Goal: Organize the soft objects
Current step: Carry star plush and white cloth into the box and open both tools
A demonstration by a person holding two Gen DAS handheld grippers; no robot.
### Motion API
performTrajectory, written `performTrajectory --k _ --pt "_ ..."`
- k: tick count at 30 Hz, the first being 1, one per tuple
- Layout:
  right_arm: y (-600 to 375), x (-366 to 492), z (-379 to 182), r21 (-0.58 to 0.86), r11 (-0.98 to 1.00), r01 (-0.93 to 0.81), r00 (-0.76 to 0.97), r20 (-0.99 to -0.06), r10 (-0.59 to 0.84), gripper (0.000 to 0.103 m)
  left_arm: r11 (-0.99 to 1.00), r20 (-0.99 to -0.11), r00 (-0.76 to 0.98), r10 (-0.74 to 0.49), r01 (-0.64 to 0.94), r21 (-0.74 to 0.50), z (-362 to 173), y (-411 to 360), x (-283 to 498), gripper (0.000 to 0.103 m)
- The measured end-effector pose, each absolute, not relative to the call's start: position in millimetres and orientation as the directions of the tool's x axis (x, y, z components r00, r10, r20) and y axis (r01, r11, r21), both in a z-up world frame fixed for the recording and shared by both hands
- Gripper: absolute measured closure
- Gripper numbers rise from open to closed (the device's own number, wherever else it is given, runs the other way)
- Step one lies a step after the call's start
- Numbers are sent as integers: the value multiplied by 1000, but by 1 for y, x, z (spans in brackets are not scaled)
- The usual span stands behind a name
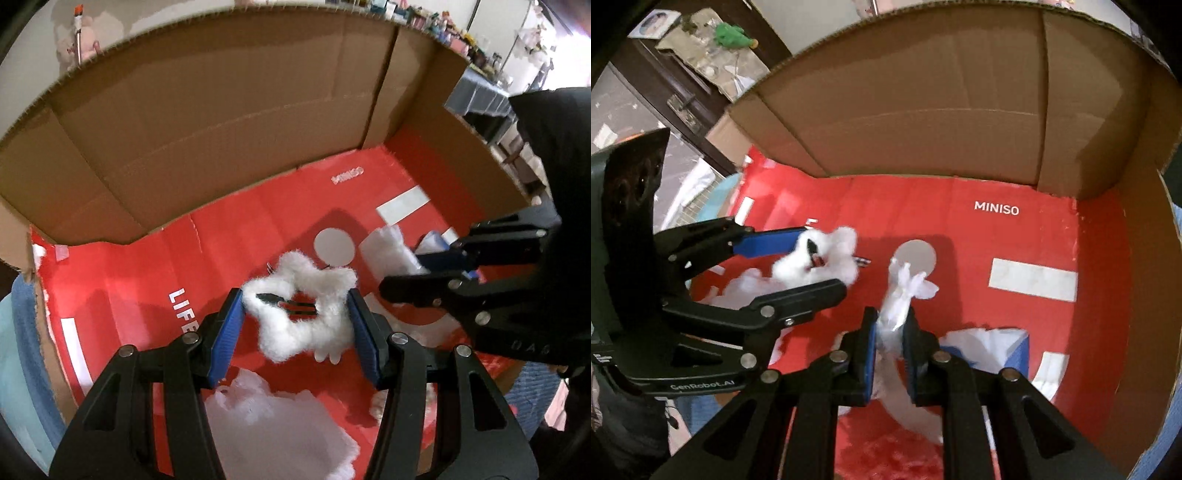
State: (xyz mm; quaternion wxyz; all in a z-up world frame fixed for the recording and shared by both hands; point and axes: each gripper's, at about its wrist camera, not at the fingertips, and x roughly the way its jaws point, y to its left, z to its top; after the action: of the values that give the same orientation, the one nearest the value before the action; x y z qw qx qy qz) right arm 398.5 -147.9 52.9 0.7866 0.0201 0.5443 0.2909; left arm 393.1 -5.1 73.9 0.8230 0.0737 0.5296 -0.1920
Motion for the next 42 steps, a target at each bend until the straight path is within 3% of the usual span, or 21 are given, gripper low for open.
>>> performTrajectory --k 21,25,42 --pt "-132 417 42 328 839 -434 193 -876 443 86 908 -922 317 -223 411 -78 51 -22 407 48" --pt "-137 419 43 323 841 -435 196 -877 438 78 907 -922 317 -221 414 -75 52 -22 407 47" --pt "-143 420 45 285 856 -431 218 -888 405 66 913 -910 344 -230 400 -80 66 -13 402 41"
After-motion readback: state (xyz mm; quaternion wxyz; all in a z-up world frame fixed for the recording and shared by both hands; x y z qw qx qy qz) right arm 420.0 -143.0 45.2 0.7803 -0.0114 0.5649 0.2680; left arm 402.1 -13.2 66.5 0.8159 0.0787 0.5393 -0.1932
